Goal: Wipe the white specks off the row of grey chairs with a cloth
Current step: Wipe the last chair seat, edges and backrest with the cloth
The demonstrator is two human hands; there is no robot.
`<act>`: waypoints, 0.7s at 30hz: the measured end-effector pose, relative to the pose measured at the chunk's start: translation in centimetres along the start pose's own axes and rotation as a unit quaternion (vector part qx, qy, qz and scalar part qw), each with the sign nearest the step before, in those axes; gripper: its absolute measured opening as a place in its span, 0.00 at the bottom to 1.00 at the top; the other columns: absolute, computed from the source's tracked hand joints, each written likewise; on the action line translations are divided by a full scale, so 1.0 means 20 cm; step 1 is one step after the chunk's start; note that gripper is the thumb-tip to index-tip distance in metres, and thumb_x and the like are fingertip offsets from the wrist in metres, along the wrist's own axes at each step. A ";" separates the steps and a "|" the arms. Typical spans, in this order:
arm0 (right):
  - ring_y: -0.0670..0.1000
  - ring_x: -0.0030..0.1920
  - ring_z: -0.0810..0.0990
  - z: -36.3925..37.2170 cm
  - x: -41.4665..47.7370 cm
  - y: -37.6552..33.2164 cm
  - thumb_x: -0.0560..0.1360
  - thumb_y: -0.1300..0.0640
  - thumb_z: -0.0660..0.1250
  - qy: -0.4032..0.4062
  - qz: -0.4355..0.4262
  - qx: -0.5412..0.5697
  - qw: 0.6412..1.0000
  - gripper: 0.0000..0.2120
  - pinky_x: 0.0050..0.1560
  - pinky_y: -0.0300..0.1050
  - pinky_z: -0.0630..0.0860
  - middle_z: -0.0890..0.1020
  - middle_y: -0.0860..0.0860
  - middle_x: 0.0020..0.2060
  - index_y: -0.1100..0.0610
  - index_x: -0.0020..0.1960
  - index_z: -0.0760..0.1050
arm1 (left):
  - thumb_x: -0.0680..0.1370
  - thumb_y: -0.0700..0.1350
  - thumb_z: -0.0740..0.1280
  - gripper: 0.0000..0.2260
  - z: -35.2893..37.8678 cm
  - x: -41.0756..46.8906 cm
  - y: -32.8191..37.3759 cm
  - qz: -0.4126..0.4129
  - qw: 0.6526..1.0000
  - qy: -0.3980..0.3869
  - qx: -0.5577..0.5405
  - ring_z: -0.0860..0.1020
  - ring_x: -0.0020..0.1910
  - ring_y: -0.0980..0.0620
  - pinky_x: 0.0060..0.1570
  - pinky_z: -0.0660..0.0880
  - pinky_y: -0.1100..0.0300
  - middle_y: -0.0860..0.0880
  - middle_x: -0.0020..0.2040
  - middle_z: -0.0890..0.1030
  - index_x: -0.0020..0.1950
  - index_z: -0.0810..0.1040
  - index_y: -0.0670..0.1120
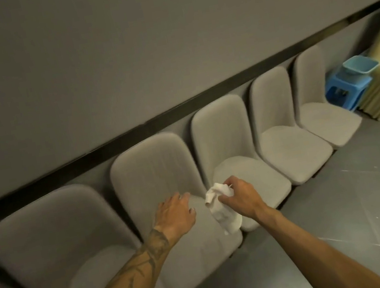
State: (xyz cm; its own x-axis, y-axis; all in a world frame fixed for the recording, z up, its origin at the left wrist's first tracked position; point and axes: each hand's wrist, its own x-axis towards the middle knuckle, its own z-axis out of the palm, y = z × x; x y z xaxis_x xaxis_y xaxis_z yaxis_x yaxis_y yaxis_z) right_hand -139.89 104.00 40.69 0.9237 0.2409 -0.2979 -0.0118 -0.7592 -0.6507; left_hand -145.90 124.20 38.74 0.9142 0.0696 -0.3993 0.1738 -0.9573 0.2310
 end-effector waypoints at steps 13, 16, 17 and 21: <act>0.51 0.50 0.77 -1.25 0.83 1.02 0.74 0.53 0.72 -0.004 -0.017 0.006 1.000 0.17 0.47 0.41 0.70 0.78 0.49 0.49 0.56 0.60 0.75 | 0.86 0.54 0.56 0.26 -0.07 1.00 1.44 -0.017 1.000 -0.001 0.010 0.66 0.75 0.43 0.73 0.64 0.50 0.45 0.78 0.67 0.83 0.60 0.48; 0.50 0.49 0.77 -1.54 1.01 1.19 0.74 0.53 0.72 -0.004 -0.021 0.007 1.000 0.17 0.46 0.41 0.71 0.78 0.48 0.49 0.56 0.60 0.74 | 0.86 0.53 0.56 0.26 -0.13 1.20 1.77 -0.023 1.000 0.010 0.004 0.66 0.77 0.43 0.75 0.63 0.50 0.45 0.79 0.67 0.84 0.59 0.48; 0.50 0.49 0.77 -1.63 1.07 1.24 0.74 0.53 0.72 -0.004 -0.024 0.009 1.000 0.17 0.46 0.41 0.71 0.78 0.48 0.49 0.56 0.61 0.74 | 0.86 0.53 0.56 0.26 -0.14 1.27 1.87 -0.024 1.000 0.014 0.001 0.66 0.77 0.43 0.75 0.63 0.50 0.45 0.79 0.67 0.84 0.59 0.48; 0.50 0.50 0.78 -1.95 1.32 1.47 0.74 0.54 0.72 -0.012 -0.028 0.014 0.999 0.18 0.47 0.41 0.71 0.78 0.48 0.49 0.56 0.61 0.74 | 0.85 0.52 0.57 0.26 -0.17 1.58 2.26 -0.024 0.999 0.021 -0.005 0.67 0.76 0.44 0.73 0.65 0.51 0.46 0.78 0.68 0.83 0.60 0.48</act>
State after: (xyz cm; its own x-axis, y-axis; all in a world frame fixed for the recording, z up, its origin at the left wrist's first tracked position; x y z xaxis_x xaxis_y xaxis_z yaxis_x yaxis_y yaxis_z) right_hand -100.85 64.50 40.85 0.9141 0.2967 -0.2765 0.0285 -0.7271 -0.6859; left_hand -107.88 84.10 39.48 0.9192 0.1274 -0.3727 0.2213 -0.9498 0.2212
